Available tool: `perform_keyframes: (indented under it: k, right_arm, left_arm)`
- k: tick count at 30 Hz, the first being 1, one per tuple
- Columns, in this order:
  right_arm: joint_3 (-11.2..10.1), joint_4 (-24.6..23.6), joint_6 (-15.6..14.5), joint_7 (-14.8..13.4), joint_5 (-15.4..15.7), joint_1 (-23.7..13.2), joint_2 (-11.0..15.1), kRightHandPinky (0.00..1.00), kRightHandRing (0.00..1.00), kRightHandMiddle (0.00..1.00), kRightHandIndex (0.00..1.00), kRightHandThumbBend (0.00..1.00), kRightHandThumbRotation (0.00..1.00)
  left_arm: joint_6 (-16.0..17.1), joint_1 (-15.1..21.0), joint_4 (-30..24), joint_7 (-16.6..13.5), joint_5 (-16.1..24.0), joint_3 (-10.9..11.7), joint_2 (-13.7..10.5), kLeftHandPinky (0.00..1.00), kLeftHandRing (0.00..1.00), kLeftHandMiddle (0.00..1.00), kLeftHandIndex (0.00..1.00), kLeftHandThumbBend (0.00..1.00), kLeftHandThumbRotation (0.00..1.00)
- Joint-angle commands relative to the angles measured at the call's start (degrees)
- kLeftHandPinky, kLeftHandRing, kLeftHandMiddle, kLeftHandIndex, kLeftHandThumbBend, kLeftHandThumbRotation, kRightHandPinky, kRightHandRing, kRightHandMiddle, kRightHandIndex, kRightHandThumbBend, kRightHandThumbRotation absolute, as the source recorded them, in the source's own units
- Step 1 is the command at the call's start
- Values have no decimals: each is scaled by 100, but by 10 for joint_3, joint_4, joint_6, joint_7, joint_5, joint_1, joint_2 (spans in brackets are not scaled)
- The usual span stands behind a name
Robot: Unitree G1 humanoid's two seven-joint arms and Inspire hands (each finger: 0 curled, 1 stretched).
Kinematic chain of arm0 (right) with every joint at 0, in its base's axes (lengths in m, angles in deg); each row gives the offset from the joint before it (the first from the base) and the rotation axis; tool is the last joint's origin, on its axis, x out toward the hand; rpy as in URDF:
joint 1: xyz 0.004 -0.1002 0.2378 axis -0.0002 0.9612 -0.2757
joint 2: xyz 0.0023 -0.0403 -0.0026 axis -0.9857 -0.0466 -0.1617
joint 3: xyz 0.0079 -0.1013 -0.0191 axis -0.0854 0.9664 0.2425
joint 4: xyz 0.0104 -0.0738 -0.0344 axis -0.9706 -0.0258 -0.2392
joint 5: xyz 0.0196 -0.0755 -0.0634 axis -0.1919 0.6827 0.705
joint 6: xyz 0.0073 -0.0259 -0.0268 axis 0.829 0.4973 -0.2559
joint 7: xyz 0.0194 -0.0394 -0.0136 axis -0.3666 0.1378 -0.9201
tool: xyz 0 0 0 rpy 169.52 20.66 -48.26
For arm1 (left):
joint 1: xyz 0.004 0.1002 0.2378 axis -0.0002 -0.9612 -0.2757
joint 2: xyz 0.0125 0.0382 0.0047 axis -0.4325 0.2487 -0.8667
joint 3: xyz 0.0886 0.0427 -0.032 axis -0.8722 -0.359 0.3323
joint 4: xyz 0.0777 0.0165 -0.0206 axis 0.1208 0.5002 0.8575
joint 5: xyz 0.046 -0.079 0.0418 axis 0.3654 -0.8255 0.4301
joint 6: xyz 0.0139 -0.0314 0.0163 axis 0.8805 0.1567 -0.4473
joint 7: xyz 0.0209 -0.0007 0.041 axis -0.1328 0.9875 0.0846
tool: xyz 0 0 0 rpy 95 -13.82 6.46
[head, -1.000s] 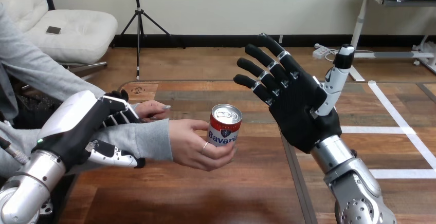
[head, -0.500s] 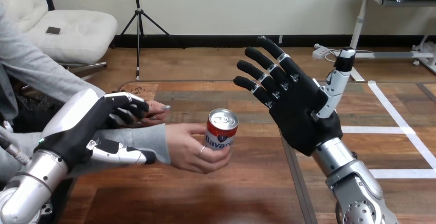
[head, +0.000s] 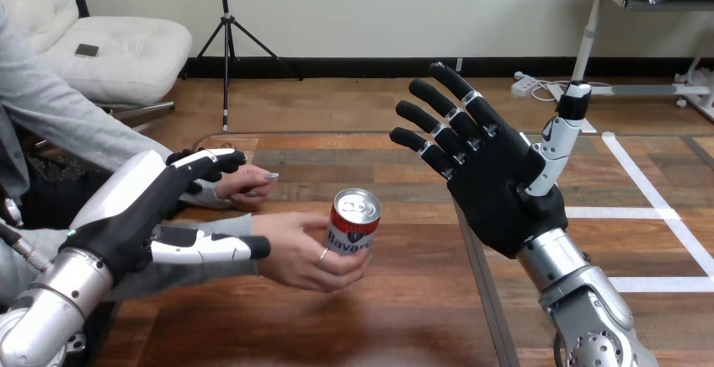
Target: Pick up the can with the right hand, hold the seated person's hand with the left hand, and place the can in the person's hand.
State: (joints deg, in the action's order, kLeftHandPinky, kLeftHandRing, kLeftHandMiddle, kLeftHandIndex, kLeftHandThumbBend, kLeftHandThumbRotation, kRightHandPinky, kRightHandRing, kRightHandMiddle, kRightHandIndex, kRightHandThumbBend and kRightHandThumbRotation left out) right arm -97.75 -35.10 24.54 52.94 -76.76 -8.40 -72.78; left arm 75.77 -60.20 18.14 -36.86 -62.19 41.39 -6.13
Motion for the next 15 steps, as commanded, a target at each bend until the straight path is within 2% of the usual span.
perform_keyframes:
  k: [1,4,8,10,15]
  right_arm:
    - [-8,-24,1,10,-8,-19,4,69,78,81,83,100,100]
    - [-9,-25,1,13,-9,-19,5,69,78,81,83,100,100]
    - [-10,-25,2,15,-8,-17,5,69,78,81,83,100,100]
    - [-11,-26,2,14,-7,-16,4,68,78,81,83,100,100]
    - [-11,-29,5,19,-7,-12,5,69,78,81,83,100,100]
  left_arm:
    - [-6,7,-35,6,-14,21,-6,92,88,89,88,100,77]
    - [-2,5,-33,8,-23,25,-2,92,89,91,90,100,80]
    - [20,3,-21,-3,-30,28,5,92,89,92,91,100,81]
    - [30,2,-15,-7,-34,30,8,89,89,92,91,100,83]
    - [52,-5,-1,-29,-55,39,34,81,89,92,91,100,89]
